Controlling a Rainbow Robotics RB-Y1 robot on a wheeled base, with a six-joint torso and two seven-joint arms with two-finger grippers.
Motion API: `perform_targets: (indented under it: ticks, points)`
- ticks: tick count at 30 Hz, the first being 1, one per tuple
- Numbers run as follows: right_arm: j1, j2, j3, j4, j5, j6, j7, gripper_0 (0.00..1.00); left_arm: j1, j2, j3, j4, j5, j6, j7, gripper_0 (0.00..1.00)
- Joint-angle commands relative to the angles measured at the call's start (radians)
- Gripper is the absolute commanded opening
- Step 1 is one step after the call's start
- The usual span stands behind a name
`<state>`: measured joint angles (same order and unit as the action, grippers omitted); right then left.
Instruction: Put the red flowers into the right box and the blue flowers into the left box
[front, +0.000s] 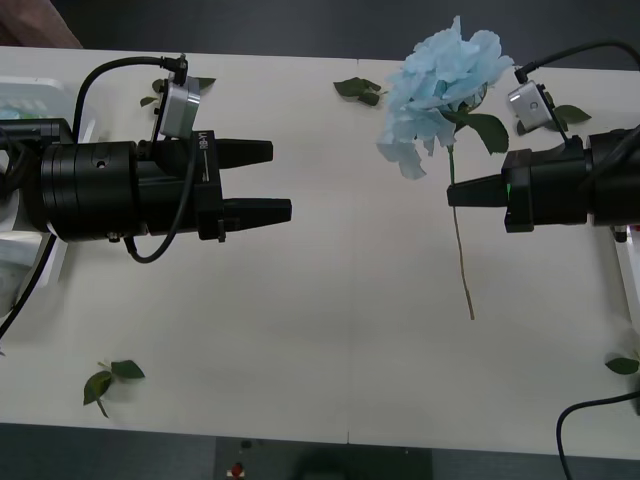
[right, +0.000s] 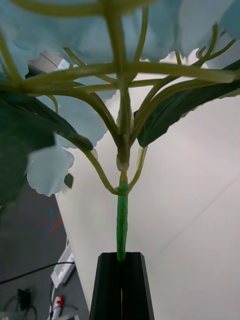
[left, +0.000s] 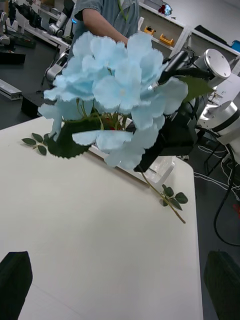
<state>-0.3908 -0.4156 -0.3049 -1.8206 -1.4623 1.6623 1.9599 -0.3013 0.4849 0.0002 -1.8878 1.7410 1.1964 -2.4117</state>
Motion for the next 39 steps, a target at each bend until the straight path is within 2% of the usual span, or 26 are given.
perform_targets:
  ticks: [1,7,14,23,33,39]
  points:
    - [-0.066,0.011,0.006,-0.028,-0.052,0.001,-0.154,0.00,0.051,-0.003,0.001,0.007,0.018,0.006,-0.032,1.00]
    - [-0.135,0.009,0.023,-0.029,-0.096,-0.012,-0.294,0.00,0.034,0.014,0.003,0.039,0.129,0.005,0.011,1.00]
    - [-0.194,0.009,0.086,-0.029,-0.138,-0.110,-0.414,0.00,-0.022,0.046,-0.006,0.004,0.126,0.006,0.260,1.00]
    - [-0.243,0.015,0.170,-0.028,-0.150,-0.262,-0.469,0.00,-0.065,0.046,-0.048,-0.105,0.057,-0.049,0.614,1.00]
    - [-0.252,0.047,0.170,-0.029,-0.158,-0.263,-0.477,0.00,-0.144,0.008,-0.124,-0.175,-0.104,-0.066,0.919,1.00]
    - [-0.252,0.047,0.170,-0.029,-0.158,-0.263,-0.477,0.00,-0.177,-0.025,-0.149,-0.174,-0.167,-0.067,0.980,1.00]
